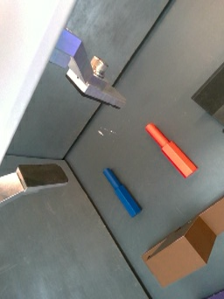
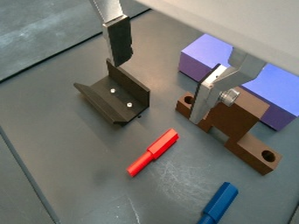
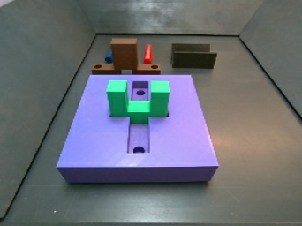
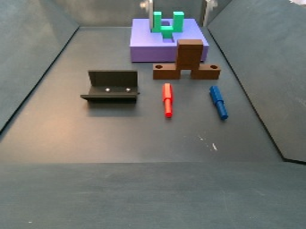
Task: Pick up the brown object. Move up. Move to above the board. Insert the brown object.
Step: Pick up the brown object.
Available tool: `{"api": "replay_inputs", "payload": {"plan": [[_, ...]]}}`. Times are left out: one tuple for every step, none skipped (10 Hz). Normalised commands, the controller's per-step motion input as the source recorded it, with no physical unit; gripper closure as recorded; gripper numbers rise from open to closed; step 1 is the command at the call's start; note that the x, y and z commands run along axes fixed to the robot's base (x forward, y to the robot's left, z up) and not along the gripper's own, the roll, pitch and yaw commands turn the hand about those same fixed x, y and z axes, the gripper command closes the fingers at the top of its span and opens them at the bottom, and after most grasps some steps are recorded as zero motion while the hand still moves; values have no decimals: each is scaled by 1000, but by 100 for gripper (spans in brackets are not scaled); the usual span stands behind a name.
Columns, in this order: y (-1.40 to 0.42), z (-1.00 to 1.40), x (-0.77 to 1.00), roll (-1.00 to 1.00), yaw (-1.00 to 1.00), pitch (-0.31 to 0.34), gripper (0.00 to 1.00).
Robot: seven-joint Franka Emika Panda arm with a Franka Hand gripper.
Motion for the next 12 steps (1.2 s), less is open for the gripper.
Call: {"api": "replay_inputs", "payload": {"plan": [[-234,-183,-89,-120,37,-124,0],[-729,-311,-429,0,206,-206,0],[-743,-423,-397,-13,123,-159,0],[-717,-463,-374,-46,54,-133,0],[-677,-426,-114,-67,63,-84,0],[-674,-240,0,19,11,-20,0],[-549,-29,0,156,-43,26,0],[-443,0,-14,193,-274,54,0],[-334,0,-86,196,-386,33,0],[-283,0,-243,174,-189,0,0],[-240,-60,-406,146,-94,0,0],[-226,-46,-526,71,-26,-44,0]]}}
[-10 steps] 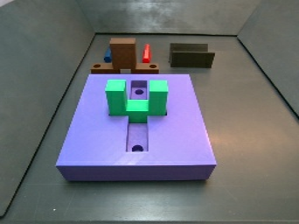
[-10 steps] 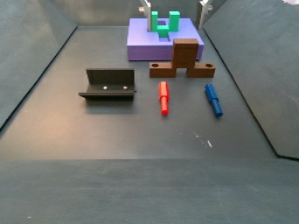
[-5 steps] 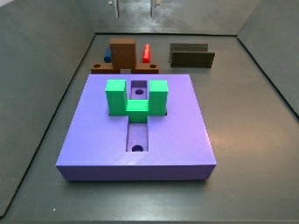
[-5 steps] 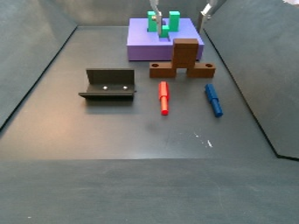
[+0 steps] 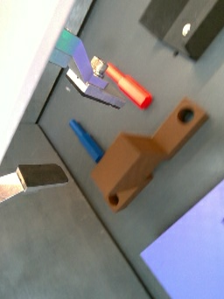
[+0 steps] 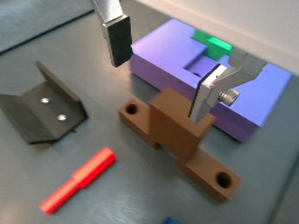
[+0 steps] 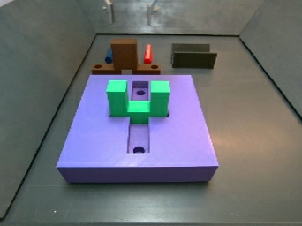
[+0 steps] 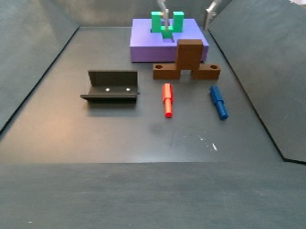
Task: Pick up the brown object. Move up. Move to above the board. Insert the brown object.
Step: Pick up the brown object.
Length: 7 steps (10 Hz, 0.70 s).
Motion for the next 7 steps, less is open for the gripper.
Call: {"api": "replay_inputs", "payload": {"plan": [[-194,-43,-397,0,0,-84,0],[-186,-143,-163,0,0,-129,0],[-151,-260,17,-11,71,-83,0],[-111,-277,314,-36,57,-44,0],[-69,-274,151,-9,6,-77,0],[-6,-249,0,0,3,-67,0],[0,-189,0,3,0,-54,0]]}}
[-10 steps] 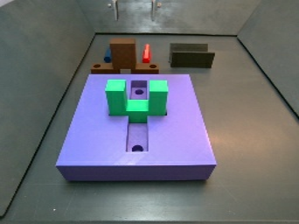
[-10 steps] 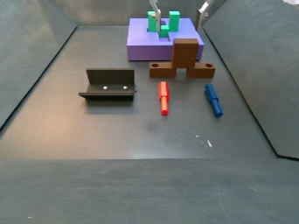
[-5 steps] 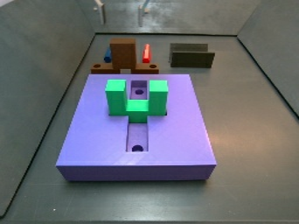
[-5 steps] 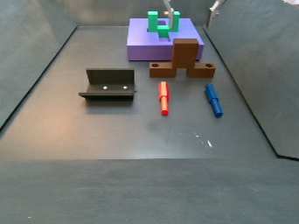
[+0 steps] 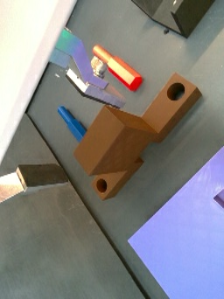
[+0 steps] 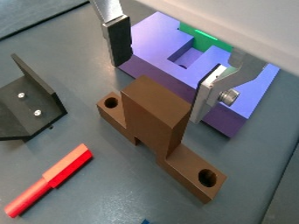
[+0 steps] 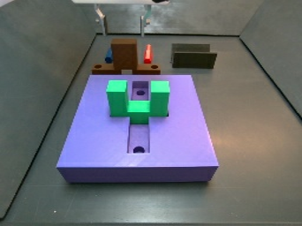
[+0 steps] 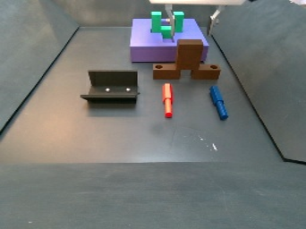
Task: Pick up the brown object. Move up. Move to above the board. Insert the brown object.
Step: Pick up the brown object.
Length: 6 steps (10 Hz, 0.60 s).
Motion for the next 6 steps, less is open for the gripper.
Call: {"api": "replay_inputs", "payload": {"plan": [[0,-174,0,39,0,-56,0],[0,-217,-169,61,0,-74,0],[0,-194,-54,0,0,-90,0],[0,-154,74,0,0,-69,0],[0,-134,123,0,9,-60,0],[0,-89,43,-43,20,-76,0]]}}
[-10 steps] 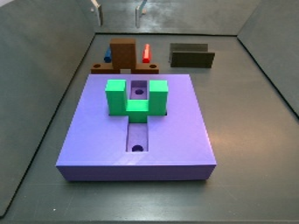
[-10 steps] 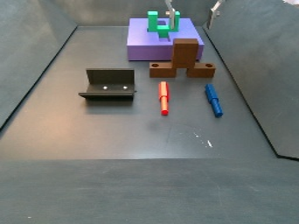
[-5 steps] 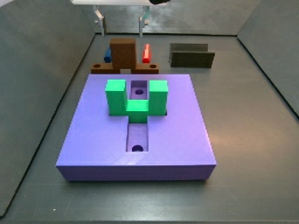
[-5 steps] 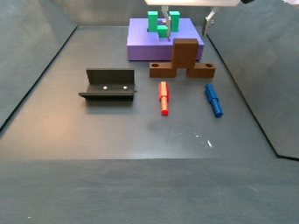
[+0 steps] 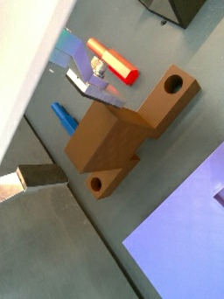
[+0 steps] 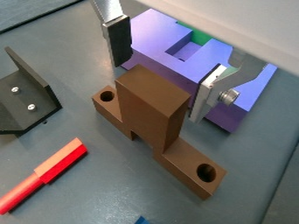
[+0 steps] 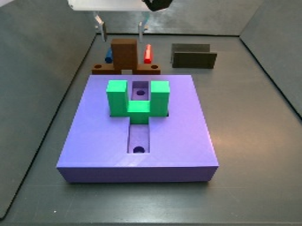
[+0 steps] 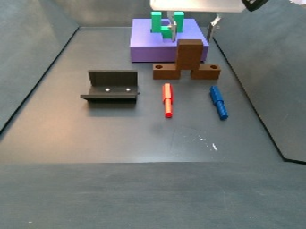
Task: Pick up the brown object. Move up. Move to above the board. Insert the brown object.
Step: Pick up the brown object.
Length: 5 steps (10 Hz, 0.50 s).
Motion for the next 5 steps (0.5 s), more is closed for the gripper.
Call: {"api": "replay_inputs", "payload": {"plan": [[0,-100,20,-34,17,-80,0],[9,-174,0,0,0,-73,0],[40,-237,0,54,0,-60,0],[37,-286,0,101,0,-60,0],[37,-271,0,94,0,-51,0]]}}
